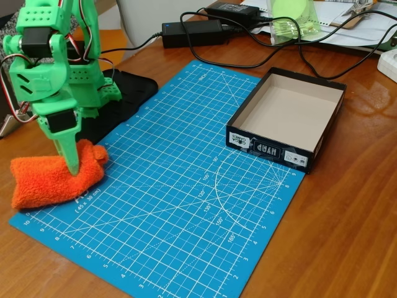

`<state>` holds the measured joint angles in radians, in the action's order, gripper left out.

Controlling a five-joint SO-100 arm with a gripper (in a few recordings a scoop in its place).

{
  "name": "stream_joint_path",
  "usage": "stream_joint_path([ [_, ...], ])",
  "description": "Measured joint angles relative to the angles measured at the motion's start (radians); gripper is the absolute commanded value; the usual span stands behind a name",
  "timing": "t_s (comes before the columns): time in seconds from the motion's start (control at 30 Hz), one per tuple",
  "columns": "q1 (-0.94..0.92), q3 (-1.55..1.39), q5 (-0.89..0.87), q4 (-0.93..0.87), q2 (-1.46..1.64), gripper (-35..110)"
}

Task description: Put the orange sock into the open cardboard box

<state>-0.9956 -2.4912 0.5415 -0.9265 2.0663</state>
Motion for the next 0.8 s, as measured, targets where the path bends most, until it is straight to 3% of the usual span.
stream_joint_path([
  [0.17,0.023,0.002,-0.066,0.009,0.035,0],
  [0.37,0.224,0.117,-0.192,-0.103,0.175,0],
  [0.6,0.632,0.391,-0.377,-0.285,0.29,0],
  [0.8,0.976,0.514,-0.514,-0.272,0.299,0],
])
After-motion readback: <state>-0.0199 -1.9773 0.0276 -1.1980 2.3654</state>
